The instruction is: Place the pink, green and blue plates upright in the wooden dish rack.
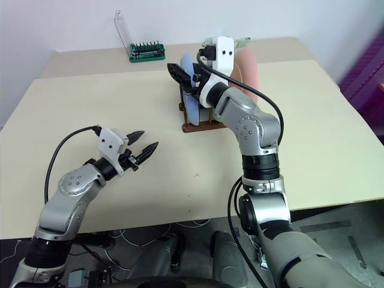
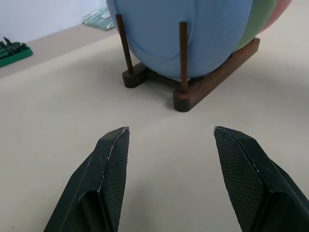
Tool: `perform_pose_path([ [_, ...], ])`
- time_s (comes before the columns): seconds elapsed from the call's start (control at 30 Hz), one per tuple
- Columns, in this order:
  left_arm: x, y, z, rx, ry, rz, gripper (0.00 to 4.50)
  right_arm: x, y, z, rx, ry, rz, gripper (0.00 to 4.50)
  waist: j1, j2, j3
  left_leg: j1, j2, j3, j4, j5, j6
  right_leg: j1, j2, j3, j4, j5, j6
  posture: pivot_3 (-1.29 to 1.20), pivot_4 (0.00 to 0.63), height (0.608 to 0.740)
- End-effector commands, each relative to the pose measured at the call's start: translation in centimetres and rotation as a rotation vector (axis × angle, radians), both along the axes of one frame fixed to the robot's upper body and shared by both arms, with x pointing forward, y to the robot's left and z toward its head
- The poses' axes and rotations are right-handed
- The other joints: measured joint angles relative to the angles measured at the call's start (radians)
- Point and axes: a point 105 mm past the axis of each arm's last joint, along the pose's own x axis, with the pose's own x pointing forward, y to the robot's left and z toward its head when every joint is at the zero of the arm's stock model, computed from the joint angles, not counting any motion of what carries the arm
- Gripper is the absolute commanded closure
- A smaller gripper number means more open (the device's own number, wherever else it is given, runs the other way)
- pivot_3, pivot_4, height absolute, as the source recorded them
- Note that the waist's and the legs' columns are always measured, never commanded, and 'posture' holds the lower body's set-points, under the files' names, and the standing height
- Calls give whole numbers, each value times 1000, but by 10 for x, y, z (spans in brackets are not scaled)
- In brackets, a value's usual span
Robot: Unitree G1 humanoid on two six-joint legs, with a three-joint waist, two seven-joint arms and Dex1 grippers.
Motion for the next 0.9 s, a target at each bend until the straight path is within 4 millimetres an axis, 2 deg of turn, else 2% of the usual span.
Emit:
perform_pose_path([
  [0.03, -3, -1, 15, -15, -52, -6, 1633, -12, 3, 37, -155, -296, -21, 896, 0, 0, 0, 0, 0, 0, 0, 0, 0, 0, 0, 0, 0, 0, 0, 0, 150, 740],
  [0.13, -3, 0, 16, -15, -57, 0, 1633, -20, -2, 47, -296, -477, -33, 896, 0, 0, 0, 0, 0, 0, 0, 0, 0, 0, 0, 0, 0, 0, 0, 0, 150, 740],
  [0.2, -1, 5, 18, -13, -70, 27, 1633, -31, -12, 54, -349, -578, -6, 896, 1, 0, 0, 0, 0, 0, 0, 0, 0, 0, 0, 0, 0, 0, 0, 0, 150, 740],
  [0.27, 1, 16, 19, -17, -70, 61, 1633, -34, -34, 57, -357, -582, -5, 896, 2, 0, 0, 0, 0, 0, 0, 0, 0, 0, 0, -1, 0, 0, 0, 0, 150, 740],
  [0.37, 1, 27, 18, 7, -66, 81, 1633, -36, -71, 52, -369, -533, -8, 896, 6, 0, 0, 0, 0, -1, 1, 0, 0, 2, 0, -1, -1, 0, 0, 0, 150, 740],
  [0.47, 0, 44, 12, 40, -50, 118, 1633, -40, -117, 37, -399, -466, -30, 896, 10, 0, 0, 0, 0, -1, 2, -1, 1, 4, -1, -2, -2, 0, 0, 0, 150, 740],
  [0.53, -1, 59, 8, 54, -34, 155, 1633, -42, -153, 10, -436, -351, -56, 896, 13, 0, 0, 0, 0, -1, 2, -1, 2, 4, -1, -2, -3, 0, 0, 0, 150, 740],
  [0.6, -2, 66, 5, 63, -21, 171, 1633, -47, -173, -12, -469, -277, -62, 896, 18, 0, 0, 0, 1, 0, 2, -1, 2, 4, -1, -2, -3, 0, 0, 0, 150, 740],
  [0.67, -4, 70, 1, 78, -8, 177, 1633, -48, -185, -26, -472, -221, -82, 896, 16, 0, 1, 0, 1, 1, 2, -1, 2, 4, -1, -1, -3, 0, 0, 0, 150, 740],
  [0.77, -7, 74, -3, 89, -1, 179, 1633, -43, -191, -46, -507, -173, -125, 896, 13, 2, 1, 0, 3, 3, 3, -1, 2, 3, -1, -1, -3, 0, 0, 0, 150, 740],
  [0.9, -7, 72, -10, 89, 6, 184, 1633, -39, -196, -59, -511, -141, -140, 896, 21, 2, 1, 0, 3, 4, 3, -1, 2, 3, -1, -1, -3, 0, 0, 0, 150, 740],
])
